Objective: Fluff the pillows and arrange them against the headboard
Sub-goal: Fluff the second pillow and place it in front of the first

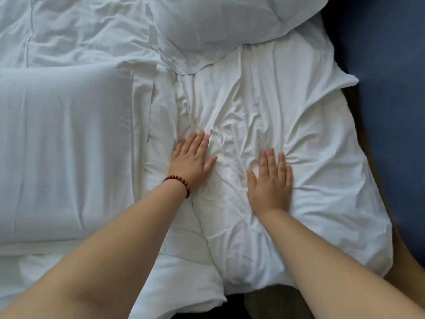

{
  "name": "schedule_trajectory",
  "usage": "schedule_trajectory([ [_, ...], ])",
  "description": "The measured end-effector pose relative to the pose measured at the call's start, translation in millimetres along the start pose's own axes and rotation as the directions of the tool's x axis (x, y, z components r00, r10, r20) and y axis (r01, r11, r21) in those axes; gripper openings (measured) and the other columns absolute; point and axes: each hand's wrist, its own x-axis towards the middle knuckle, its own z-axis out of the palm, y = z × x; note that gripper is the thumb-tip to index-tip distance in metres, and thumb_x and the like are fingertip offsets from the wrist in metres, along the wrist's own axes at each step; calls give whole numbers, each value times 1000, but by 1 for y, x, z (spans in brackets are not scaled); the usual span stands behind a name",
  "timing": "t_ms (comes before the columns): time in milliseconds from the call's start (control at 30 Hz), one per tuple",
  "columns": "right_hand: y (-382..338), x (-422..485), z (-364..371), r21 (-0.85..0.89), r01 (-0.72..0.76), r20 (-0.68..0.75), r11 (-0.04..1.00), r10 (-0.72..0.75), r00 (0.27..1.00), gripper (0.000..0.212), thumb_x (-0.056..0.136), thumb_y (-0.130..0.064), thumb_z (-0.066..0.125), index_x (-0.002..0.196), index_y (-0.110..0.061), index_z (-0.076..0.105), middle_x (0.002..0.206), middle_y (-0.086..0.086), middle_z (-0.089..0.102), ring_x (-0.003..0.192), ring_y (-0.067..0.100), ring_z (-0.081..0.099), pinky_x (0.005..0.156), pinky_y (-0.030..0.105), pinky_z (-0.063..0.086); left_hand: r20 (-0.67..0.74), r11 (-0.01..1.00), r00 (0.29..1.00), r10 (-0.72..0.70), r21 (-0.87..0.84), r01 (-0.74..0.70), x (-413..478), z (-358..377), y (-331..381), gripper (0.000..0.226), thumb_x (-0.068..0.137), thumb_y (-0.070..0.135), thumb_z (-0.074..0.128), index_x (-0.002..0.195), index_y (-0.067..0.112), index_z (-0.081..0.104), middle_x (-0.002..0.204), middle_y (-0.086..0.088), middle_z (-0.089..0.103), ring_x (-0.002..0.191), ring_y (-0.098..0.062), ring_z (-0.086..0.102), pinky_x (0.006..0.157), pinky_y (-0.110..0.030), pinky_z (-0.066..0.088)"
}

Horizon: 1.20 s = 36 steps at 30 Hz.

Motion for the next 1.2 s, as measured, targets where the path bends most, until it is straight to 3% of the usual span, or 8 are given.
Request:
schedule_trajectory([
  [100, -5, -18, 3, 39, -15, 0, 999, 15, 1000, 68, 96, -50, 26, 151, -11, 34, 160, 5, 28, 149, 26, 20, 120, 41, 7, 4, 1000, 1000, 2, -3, -2, -14, 5, 5, 67, 99, 55, 12, 155, 21, -1, 163, 6, -5, 149, -10, -10, 119, -32, -12],
  [267, -30, -57, 5, 99, -106, -7, 989, 107, 994, 66, 96, -50, 24, 149, -15, 40, 159, 4, 31, 148, 27, 24, 119, 45, 18, 110, 997, 992, 65, -38, -62, -57, 7, 1, 68, 99, 56, 14, 155, 20, 1, 163, 4, -10, 148, -13, -16, 121, -37, -8],
  [467, -79, -125, 0, 144, -185, 139, 972, 165, 976, 82, 88, -60, 4, 156, -17, 18, 164, 0, 13, 152, 19, 6, 122, 38, 3, 202, 982, 961, 187, -35, -184, -125, -6, -28, 62, 100, 53, 19, 155, 26, 9, 163, 4, -4, 149, -14, -9, 120, -35, -4],
  [567, -92, -156, -6, 150, -208, 247, 967, 167, 954, 70, 96, -58, 7, 157, -25, 8, 165, -4, -1, 152, 17, -6, 122, 36, -4, 260, 976, 942, 212, -9, -217, -158, -15, -45, 64, 100, 54, 17, 155, 25, 4, 163, 5, -4, 149, -13, -11, 119, -33, -7],
  [633, -97, -171, -14, 159, -194, 318, 968, 136, 938, 61, 102, -54, 17, 157, -30, 9, 165, -5, -5, 151, 18, -9, 122, 38, -3, 282, 977, 936, 210, -32, -209, -180, -22, -57, 64, 100, 55, 18, 155, 25, 2, 163, 7, -7, 149, -11, -11, 119, -32, -6],
  [733, -105, -181, -31, 221, -173, 349, 960, 88, 933, 59, 102, -52, 25, 156, -32, 14, 166, -3, 4, 152, 22, -2, 122, 41, 4, 267, 982, 946, 185, -78, -170, -212, -30, -68, 64, 100, 54, 19, 155, 24, 4, 163, 8, -5, 148, -9, -9, 119, -33, -2],
  [1033, -149, -179, -70, 399, 76, 360, 914, -232, 904, 54, 103, -46, 34, 153, -30, 27, 160, 4, 24, 148, 23, 18, 119, 37, 16, 71, 980, 996, 58, -194, -43, -254, -50, -92, 56, 101, 47, 31, 151, 22, 29, 157, 5, 28, 144, -14, 23, 116, -32, 19],
  [1200, -171, -174, -78, 487, 128, 392, 864, -347, 852, 53, 103, -44, 37, 153, -30, 28, 157, 2, 31, 145, 22, 24, 120, 37, 18, -65, 974, 993, -96, -210, 81, -276, -64, -112, 79, 85, 60, 7, 152, 23, 26, 160, 4, 21, 146, -18, 18, 116, -27, 10],
])
